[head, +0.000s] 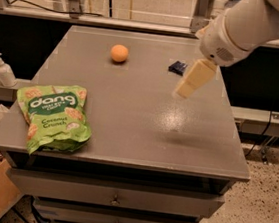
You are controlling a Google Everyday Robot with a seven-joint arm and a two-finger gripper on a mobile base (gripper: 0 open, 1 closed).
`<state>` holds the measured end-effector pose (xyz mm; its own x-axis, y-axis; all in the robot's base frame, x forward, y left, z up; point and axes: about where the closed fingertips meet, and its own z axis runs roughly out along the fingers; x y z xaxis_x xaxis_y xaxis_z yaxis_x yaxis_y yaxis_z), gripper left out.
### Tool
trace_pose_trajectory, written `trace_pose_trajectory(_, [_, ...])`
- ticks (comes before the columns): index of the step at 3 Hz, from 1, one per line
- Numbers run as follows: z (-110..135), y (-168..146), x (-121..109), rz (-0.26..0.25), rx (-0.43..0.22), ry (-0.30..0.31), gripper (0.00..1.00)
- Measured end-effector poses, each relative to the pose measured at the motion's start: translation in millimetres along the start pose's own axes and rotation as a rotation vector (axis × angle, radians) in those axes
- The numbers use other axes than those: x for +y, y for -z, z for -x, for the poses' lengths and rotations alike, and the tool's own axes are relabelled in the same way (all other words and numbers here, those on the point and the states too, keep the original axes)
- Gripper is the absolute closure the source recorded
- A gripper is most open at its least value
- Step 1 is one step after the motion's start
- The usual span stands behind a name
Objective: Move orange near green rice chip bag
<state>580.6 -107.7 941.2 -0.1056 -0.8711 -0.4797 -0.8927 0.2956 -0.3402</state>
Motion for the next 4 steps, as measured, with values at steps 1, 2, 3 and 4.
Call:
trace_pose_trajectory(1, [15.8, -66.3, -32.9, 0.086, -0.119, -0.082, 0.00])
trace_pose_trajectory(2, [16.5, -64.7, -31.8, 0.085, -0.117, -0.079, 0.00])
trace_pose_trajectory(3, [17.6, -69.1, -30.8, 0.093, -0.139, -0.081, 0.00])
trace_pose_trajectory(4, [33.8, -87.8, -36.8, 0.092, -0.198, -0.093, 0.00])
